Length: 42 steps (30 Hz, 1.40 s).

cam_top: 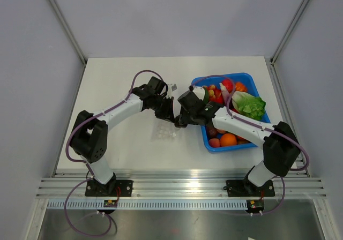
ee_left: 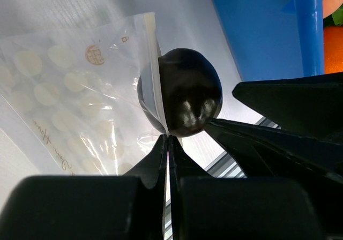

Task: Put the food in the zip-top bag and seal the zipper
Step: Place the fake fruit in the zipper food storage bag.

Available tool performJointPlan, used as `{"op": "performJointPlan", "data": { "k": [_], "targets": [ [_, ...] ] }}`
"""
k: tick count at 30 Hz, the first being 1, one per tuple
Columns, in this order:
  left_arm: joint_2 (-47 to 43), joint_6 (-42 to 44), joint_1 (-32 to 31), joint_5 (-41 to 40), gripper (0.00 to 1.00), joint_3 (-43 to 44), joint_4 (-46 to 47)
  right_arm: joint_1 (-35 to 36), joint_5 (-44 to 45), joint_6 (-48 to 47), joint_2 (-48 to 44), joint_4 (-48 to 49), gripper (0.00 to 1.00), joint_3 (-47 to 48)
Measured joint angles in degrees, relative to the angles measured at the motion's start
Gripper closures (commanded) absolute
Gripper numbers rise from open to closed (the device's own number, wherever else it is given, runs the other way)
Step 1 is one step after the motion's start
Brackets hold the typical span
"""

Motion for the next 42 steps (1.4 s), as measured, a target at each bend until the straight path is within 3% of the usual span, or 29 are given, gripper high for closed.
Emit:
{"op": "performJointPlan", "data": {
  "k": [6,9,14,27,42],
  "targets": [
    [0.0,0.0,0.0,0.0,1.00,0.0,0.0,0.0,0.5,0.0,-3.0,0.0,0.50,-0.1],
    [0.0,0.0,0.0,0.0,1.00,0.0,0.0,0.0,1.7,0.1,-3.2,-0.1,0.60,-0.1],
    [0.0,0.0,0.0,0.0,1.00,0.0,0.0,0.0,4.9,0.8,-3.0,-2.7,0.88,0.0],
    [0.0,0.0,0.0,0.1,1.00,0.0,0.0,0.0,7.6,1.4,3.8,-6.9,0.89,1.9],
    [0.0,0.0,0.0,0.9,1.00,0.0,0.0,0.0,6.4,0.0,6.5,-3.7,0.90,2.4]
  ]
}}
